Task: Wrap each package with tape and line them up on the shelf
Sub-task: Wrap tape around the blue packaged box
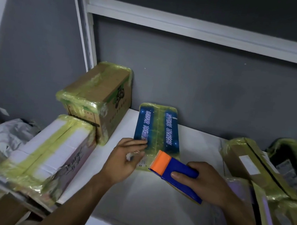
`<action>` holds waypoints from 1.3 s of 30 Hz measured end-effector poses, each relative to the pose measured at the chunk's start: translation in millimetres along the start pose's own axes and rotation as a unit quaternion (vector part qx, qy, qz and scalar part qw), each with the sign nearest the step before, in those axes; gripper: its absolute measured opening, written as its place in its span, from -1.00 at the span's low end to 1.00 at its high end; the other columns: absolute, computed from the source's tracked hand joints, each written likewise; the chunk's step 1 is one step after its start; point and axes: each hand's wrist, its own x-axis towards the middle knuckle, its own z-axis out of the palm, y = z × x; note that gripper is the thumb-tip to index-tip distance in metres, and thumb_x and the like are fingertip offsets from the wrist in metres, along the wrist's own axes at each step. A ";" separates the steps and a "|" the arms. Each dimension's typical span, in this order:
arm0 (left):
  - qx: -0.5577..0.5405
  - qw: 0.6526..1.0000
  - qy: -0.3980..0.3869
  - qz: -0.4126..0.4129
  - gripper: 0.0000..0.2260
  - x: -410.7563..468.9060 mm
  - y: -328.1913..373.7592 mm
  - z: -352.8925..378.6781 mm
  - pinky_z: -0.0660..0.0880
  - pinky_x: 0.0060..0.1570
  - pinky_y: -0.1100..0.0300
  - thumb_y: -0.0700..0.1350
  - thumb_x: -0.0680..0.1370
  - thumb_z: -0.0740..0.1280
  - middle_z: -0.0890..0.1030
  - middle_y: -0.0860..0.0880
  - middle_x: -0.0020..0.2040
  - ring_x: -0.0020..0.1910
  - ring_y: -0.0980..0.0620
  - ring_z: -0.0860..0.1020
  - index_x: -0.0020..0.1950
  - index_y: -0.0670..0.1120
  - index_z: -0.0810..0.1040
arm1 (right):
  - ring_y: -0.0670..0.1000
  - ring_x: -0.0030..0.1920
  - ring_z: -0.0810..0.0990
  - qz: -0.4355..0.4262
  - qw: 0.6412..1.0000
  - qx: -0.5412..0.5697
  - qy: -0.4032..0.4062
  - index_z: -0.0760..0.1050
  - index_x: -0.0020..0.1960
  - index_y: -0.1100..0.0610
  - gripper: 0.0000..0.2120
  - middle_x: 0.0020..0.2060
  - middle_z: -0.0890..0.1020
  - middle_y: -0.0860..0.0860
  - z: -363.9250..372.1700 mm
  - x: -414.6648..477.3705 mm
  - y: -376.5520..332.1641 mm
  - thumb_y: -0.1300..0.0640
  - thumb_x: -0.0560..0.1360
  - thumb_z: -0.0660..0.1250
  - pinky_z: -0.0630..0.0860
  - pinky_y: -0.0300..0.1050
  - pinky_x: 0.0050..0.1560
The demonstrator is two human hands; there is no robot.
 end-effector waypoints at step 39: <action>-0.275 0.882 0.108 -0.366 -0.86 -5.0 -37.5 -28.5 0.49 -0.23 0.17 -0.15 0.57 0.44 0.68 0.06 -0.21 -0.21 0.07 0.54 -0.17 -0.02 0.73 | -0.17 -0.17 0.66 0.063 0.985 -0.157 0.016 0.54 0.00 -0.10 -0.35 -0.19 0.64 -0.26 14.9 29.4 -59.0 -0.59 0.18 0.39 0.53 -0.31 -0.21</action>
